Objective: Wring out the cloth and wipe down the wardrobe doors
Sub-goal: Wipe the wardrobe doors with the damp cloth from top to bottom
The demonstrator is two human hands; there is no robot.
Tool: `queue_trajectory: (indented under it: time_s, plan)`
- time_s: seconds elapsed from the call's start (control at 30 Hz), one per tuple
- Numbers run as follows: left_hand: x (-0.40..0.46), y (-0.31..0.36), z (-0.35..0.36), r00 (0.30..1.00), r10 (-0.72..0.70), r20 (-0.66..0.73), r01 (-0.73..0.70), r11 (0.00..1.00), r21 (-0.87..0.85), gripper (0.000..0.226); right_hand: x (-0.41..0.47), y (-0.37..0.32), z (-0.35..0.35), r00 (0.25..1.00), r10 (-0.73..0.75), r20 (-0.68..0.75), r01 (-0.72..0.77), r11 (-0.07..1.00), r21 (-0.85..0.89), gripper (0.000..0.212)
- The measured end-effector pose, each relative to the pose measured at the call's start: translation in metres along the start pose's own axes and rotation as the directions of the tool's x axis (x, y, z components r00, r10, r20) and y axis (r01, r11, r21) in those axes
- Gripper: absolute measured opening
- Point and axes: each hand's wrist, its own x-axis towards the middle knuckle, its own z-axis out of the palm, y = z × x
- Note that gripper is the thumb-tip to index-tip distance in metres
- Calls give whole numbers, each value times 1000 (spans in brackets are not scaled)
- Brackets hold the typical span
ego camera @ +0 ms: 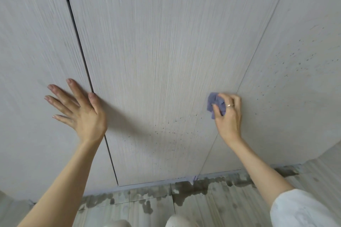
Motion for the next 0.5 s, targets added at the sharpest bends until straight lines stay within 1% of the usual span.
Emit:
queue_trajectory:
  time_s: [0.03,0.1,0.2,0.27,0.33,0.4,0.43,0.47,0.5]
  plan:
    - [0,-3,1,1000,13,3,-13,1000,4,56,8,-3,0,999,-9,-49,9,1000,8,25]
    - [1,-7,1,999,43,1,-43,999,10,56,11,-3,3,994,-59,-87,60,998,3,26]
    - [0,-12,2,997,73,-18,-73,997,12,55,-13,13,15,983,-180,-25,178,983,-41,23]
    - [-2,-15,6,996,79,-47,-78,997,19,55,-42,31,24,970,-222,100,229,971,-68,23]
    - [-4,-18,12,994,69,-79,-67,997,26,53,-73,56,32,947,-159,279,207,966,-152,25]
    - [-10,-22,22,990,60,-129,-57,998,31,52,-102,83,39,863,-125,489,250,947,-200,30]
    - [-10,-21,24,988,52,-144,-49,999,21,52,-109,91,41,826,-161,541,318,924,-210,26]
    - [-12,-22,29,986,47,-157,-46,999,9,52,-115,94,42,811,-182,557,325,930,-170,32]
    - [-13,-23,31,986,37,-163,-38,999,-1,53,-115,97,42,824,-215,524,338,929,-151,42]
